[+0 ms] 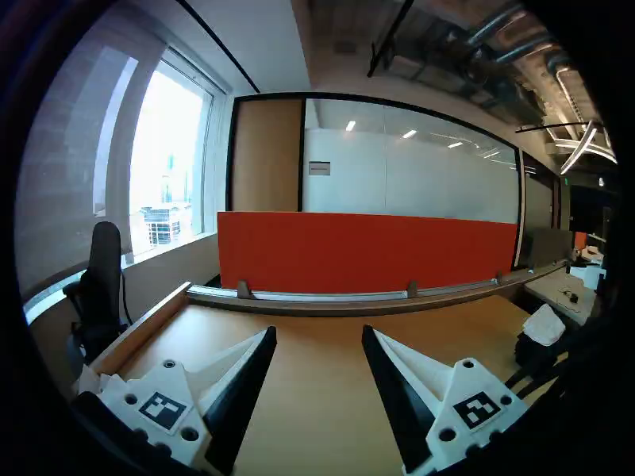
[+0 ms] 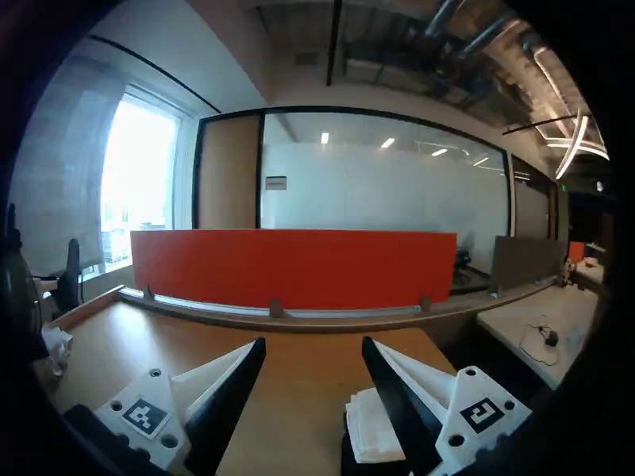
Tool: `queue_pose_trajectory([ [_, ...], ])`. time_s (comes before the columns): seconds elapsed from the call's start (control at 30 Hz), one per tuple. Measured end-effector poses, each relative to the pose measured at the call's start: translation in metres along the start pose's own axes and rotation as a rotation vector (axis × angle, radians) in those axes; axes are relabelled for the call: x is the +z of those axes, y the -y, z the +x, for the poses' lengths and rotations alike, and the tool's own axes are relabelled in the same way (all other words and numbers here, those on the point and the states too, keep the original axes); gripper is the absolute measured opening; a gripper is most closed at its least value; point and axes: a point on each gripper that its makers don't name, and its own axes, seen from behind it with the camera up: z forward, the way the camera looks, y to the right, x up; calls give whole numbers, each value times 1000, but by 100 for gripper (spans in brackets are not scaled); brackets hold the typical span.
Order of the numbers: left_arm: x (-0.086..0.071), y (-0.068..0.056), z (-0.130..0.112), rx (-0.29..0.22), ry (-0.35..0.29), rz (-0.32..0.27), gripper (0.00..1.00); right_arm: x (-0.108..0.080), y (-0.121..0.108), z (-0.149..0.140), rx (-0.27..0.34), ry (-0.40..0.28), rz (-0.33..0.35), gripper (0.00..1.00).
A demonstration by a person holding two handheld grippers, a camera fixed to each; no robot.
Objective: Fold towel
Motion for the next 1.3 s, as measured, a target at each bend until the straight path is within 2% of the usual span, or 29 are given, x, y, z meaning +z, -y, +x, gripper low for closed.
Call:
queue_pose_trajectory([
  [0.4, 0, 14, 9, -1, -29, 6, 79, 7, 56, 11, 26, -34, 23, 94],
  [0.63, -1, 19, 14, 12, -48, 6, 79, 9, 65, 9, 16, -30, 12, 93],
  [0.8, -1, 23, 14, 14, -62, 17, 79, 6, 67, 19, 7, -51, -17, 93],
  [1.03, 0, 25, 9, 16, -87, 19, 79, 5, 80, 32, 12, -65, -17, 93],
  [1.2, 2, 27, 1, 27, -109, 16, 79, 4, 91, 31, 5, -63, -8, 93],
  [1.3, 4, 27, -14, 36, -108, 12, 79, 4, 97, 24, 1, -53, -5, 93],
])
